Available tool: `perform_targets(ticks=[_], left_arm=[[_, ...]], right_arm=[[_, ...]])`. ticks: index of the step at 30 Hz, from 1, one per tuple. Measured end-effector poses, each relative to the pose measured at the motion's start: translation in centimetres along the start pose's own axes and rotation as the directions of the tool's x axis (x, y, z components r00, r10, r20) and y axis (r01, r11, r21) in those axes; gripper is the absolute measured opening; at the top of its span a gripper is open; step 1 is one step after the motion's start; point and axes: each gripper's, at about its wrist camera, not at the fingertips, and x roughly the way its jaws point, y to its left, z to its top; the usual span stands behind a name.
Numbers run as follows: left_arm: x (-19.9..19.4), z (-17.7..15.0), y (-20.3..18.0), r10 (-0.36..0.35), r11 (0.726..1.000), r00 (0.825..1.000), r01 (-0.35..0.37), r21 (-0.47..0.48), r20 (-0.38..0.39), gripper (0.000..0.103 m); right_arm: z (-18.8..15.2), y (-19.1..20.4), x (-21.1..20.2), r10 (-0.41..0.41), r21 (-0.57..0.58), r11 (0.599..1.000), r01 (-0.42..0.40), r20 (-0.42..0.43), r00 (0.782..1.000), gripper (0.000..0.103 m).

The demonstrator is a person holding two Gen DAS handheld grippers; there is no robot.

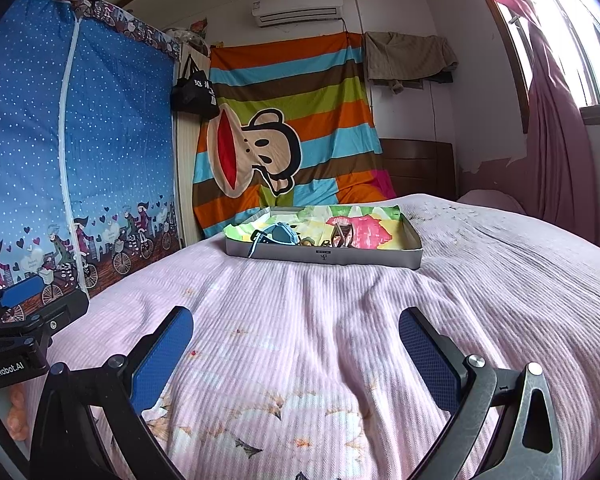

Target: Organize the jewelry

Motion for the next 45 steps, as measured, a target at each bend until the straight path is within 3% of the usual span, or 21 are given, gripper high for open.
perform_targets(ticks=[45], left_arm=[[-0.31, -0.33, -0.28, 0.015, 1.0, 1.0, -0.014, -0.008, 0.012, 0.1]], right_arm=[[0.01, 0.03, -0.07, 0.003, 0.003, 1.0, -0.003, 0.003, 1.0, 0.103]])
